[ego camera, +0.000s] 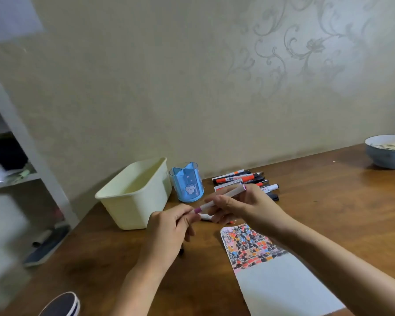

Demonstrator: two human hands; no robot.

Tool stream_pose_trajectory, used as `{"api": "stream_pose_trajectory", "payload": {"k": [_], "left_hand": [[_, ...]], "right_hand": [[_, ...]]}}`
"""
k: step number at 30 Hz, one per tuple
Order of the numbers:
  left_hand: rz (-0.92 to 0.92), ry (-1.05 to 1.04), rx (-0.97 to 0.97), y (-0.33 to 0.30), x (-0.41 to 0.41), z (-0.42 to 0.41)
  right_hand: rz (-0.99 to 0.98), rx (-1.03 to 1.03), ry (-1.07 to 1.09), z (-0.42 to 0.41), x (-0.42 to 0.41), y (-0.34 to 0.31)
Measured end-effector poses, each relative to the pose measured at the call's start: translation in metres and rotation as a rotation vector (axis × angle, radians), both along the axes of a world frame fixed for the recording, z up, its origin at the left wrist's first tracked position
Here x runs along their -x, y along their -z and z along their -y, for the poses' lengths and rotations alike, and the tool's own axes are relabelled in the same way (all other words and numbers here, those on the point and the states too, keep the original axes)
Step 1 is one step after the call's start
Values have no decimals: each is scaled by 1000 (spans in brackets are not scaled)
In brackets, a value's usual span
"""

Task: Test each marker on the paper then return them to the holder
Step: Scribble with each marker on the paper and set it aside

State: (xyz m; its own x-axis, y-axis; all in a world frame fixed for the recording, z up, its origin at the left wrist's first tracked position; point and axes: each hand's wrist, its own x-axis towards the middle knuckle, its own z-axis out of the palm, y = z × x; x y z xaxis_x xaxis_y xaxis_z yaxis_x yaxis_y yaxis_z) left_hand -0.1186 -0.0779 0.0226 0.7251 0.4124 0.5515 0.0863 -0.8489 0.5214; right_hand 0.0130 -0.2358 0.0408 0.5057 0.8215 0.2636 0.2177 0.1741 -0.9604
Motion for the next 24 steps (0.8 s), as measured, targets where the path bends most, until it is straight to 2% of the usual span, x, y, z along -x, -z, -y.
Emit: {"api": "stream_pose_trajectory", "payload": {"k": [8,15,20,24], "left_hand": [[-93,-27,-207,-16,19,-14],[-125,75,-243,-39,16,-14],[13,-95,-141,-50,20,-52],[56,-326,-229,-60,12,-91]], "right_hand": [[-76,6,-45,-10,7,19],[-126,-27,-80,1,1,26],[-46,57,4,2,-7,29],[-12,90,49,-2,-11,32]]}}
